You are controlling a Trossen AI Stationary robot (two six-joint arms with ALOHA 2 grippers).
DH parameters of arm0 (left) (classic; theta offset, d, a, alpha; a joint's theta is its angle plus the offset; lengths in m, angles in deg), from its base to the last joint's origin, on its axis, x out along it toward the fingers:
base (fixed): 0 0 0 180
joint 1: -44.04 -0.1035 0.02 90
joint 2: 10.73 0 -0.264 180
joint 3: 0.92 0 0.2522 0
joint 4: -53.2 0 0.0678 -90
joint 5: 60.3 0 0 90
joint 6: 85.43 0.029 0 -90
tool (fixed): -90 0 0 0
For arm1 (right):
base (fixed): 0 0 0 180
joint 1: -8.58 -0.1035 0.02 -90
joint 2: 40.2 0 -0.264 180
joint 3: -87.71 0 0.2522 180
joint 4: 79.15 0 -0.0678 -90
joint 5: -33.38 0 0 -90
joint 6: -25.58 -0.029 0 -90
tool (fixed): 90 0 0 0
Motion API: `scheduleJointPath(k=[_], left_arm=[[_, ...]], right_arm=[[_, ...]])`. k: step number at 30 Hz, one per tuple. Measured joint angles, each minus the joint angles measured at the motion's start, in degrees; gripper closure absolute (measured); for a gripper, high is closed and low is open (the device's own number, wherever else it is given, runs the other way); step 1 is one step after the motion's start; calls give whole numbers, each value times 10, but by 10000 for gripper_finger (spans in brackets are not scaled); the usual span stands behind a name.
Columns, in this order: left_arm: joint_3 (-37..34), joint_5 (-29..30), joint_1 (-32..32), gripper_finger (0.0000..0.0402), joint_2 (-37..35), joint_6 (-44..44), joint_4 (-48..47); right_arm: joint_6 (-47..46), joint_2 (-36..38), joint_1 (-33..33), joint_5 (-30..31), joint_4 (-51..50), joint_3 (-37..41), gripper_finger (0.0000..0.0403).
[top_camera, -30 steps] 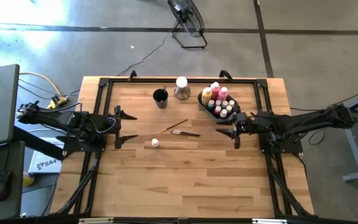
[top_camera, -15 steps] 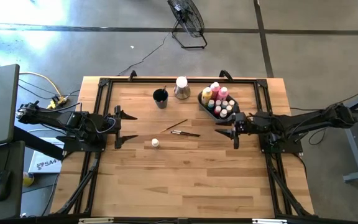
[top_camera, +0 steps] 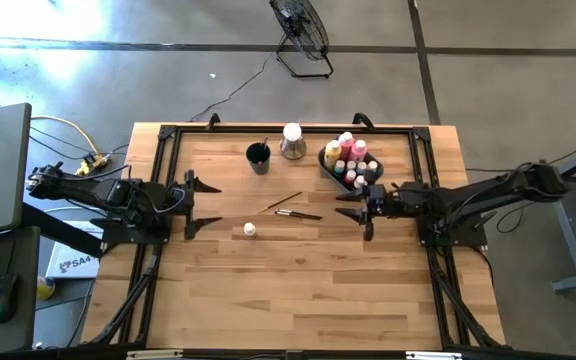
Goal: Pick & Place Paint Supplies
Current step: Adjust the small white paint bottle
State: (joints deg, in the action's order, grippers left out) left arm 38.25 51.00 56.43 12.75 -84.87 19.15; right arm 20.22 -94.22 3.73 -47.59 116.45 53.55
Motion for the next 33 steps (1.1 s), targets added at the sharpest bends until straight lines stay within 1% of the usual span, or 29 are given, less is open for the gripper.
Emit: scheduleJointPath(k=[5, 14, 29, 33], left_arm=[[0, -28, 0, 41, 0, -52, 15], [0, -27, 0, 41, 0, -52, 72], [0, -28, 0, 41, 0, -54, 69], [0, -27, 0, 41, 1, -54, 82]], right_arm=[[7, -34, 1, -1, 47, 0, 265], [7, -40, 1, -2, 56, 0, 265], [11, -41, 1, -2, 42, 0, 265], [11, -41, 1, -2, 39, 0, 265]])
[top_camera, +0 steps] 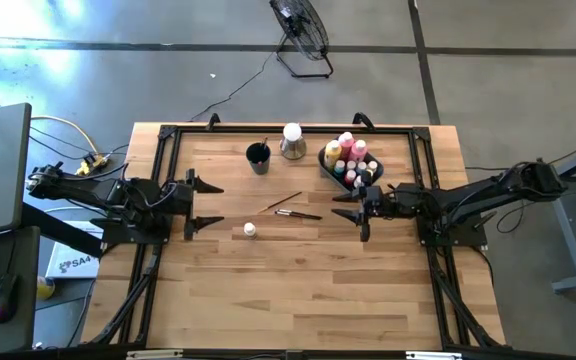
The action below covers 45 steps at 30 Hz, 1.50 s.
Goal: Pick & Place Paint Supplies
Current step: Adjust the small white paint bottle
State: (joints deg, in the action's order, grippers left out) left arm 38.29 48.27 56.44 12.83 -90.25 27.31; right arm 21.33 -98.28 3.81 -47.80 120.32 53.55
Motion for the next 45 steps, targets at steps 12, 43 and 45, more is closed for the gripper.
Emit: scheduleJointPath(k=[12, 43, 45], left_arm=[[0, 46, 0, 41, 52, 0, 20], [-1, 35, 0, 148, 100, -34, 69], [-1, 38, 0, 148, 110, -21, 83]], right_arm=[[0, 0, 0, 0, -5, 0, 265], [0, 0, 0, 2, -33, 0, 265], [0, 0, 0, 2, -34, 0, 265]])
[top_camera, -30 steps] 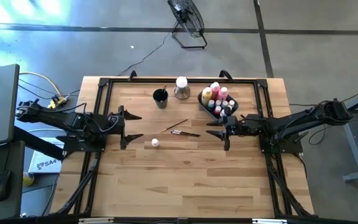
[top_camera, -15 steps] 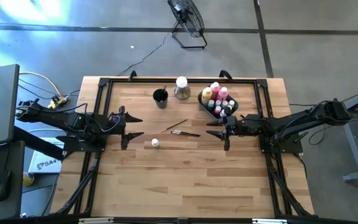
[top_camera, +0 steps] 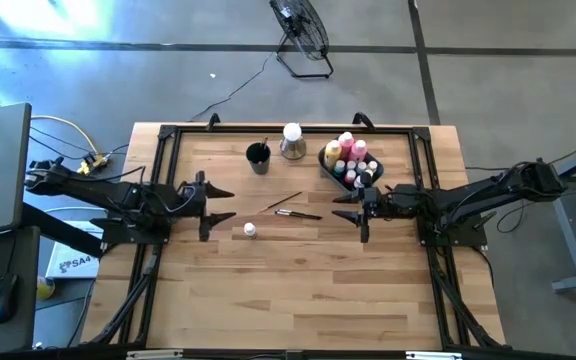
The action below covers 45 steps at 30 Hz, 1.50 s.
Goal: Pick & Place Paint Supplies
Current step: Adjust the small white paint bottle
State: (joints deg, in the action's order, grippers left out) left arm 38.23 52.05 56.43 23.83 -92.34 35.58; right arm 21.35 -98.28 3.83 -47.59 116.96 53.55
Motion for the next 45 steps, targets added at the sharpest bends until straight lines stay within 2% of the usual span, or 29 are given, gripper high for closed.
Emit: scheduleJointPath(k=[7, 14, 26, 31, 34, 40, 45], left_arm=[[0, 23, 0, 148, 25, 21, 12], [0, 14, 0, 148, 28, 21, 13], [47, 16, -1, 148, 29, 14, 4], [61, 16, -45, 148, 57, -37, -52], [74, -16, -96, 148, 90, -54, -74], [118, -153, -185, 148, 161, -56, -83], [172, -192, -227, 149, 229, -58, -144]], right_arm=[[0, 0, 0, 0, 0, 0, 265], [0, 0, 0, 0, 0, 0, 265], [25, 0, 0, 0, 4, 0, 265], [29, 0, 0, 0, 4, 0, 265], [30, 0, 0, 0, 6, 0, 265], [30, 0, 0, 0, 8, 0, 265], [30, 0, 0, 0, 7, 0, 265]])
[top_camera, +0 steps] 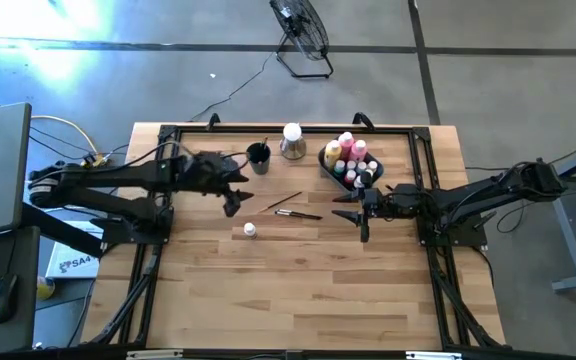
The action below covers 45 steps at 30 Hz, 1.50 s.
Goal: Pick & Place Paint Supplies
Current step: Adjust the small white paint bottle
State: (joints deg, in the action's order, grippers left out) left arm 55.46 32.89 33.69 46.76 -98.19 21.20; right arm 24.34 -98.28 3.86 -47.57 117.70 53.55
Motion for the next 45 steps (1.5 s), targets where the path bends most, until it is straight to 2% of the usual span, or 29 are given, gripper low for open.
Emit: scheduleJointPath(k=[6, 13, 19, 29, 33, 40, 45], left_arm=[[62, -15, -5, 149, 84, 5, -49], [88, -15, -5, 149, 122, 10, -55], [89, 0, -5, 149, 121, 6, -55], [88, -13, -5, 149, 121, 28, -68], [88, 3, -5, 149, 118, 47, -84], [74, 33, -5, 149, 77, 65, -97], [14, 43, -5, 149, 16, 54, -81]], right_arm=[[0, 0, 0, 0, -4, 0, 265], [-4, 0, 0, 0, -6, 0, 265], [-6, 0, -1, 0, -9, 0, 265], [-7, 0, -1, 0, -14, 0, 265], [-7, 0, -1, 0, -13, 0, 265], [-7, 0, 0, 0, -13, 0, 265], [-7, 0, 0, 0, -18, 0, 265]])
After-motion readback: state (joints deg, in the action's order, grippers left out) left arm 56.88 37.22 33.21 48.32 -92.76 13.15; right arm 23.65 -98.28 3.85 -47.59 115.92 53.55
